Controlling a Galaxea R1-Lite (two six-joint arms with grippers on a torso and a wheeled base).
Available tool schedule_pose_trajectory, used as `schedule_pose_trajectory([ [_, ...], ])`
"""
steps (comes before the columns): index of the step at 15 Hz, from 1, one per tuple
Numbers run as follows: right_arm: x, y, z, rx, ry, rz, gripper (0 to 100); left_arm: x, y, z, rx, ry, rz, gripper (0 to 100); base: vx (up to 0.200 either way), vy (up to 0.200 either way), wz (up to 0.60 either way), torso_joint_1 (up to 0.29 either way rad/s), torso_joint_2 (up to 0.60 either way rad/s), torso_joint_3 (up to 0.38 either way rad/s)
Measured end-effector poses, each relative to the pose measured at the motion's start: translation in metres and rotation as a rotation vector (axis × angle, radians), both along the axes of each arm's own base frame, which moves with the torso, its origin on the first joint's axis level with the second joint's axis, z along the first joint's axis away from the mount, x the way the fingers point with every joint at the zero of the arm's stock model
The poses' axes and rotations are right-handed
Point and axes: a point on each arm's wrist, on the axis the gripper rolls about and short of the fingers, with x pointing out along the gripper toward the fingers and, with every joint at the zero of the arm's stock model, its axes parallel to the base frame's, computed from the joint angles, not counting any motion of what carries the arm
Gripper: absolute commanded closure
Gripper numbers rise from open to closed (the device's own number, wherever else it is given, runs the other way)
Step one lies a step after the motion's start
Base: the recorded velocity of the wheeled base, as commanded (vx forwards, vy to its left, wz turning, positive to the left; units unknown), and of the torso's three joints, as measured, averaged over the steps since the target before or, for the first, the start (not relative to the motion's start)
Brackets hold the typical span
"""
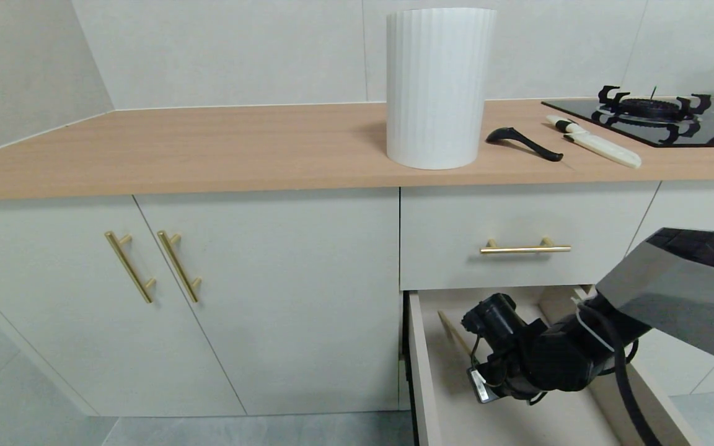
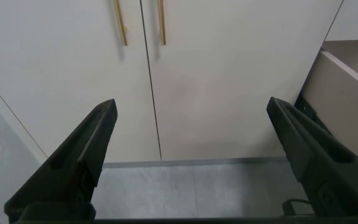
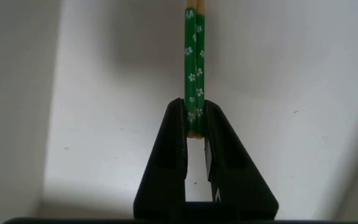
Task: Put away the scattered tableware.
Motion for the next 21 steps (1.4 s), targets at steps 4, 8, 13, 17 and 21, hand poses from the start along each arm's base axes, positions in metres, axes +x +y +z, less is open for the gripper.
schedule_pose_trajectory([
  [4, -0.003, 0.005, -0.017, -0.026, 0.040, 0.015, 100, 0.000, 0.000, 0.000, 0.000, 0.001, 0.000, 0, 0.000, 0.000, 0.00, 0.000, 0.00, 0.000],
  [8, -0.004, 0.005, -0.024, -0.036, 0.056, 0.017, 100, 0.000, 0.000, 0.000, 0.000, 0.000, 0.000, 0, 0.000, 0.000, 0.00, 0.000, 0.00, 0.000],
  [13, -0.004, 0.005, -0.025, -0.040, 0.061, 0.017, 100, 0.000, 0.000, 0.000, 0.000, 0.000, 0.000, 0, 0.000, 0.000, 0.00, 0.000, 0.00, 0.000],
  [17, -0.004, 0.005, -0.025, -0.040, 0.061, 0.017, 0, 0.000, 0.000, 0.000, 0.000, 0.001, 0.000, 0, 0.000, 0.000, 0.00, 0.000, 0.00, 0.000],
  [21, -0.004, 0.004, -0.024, -0.040, 0.058, 0.014, 0, 0.000, 0.000, 0.000, 0.000, 0.000, 0.000, 0, 0.000, 0.000, 0.00, 0.000, 0.00, 0.000],
])
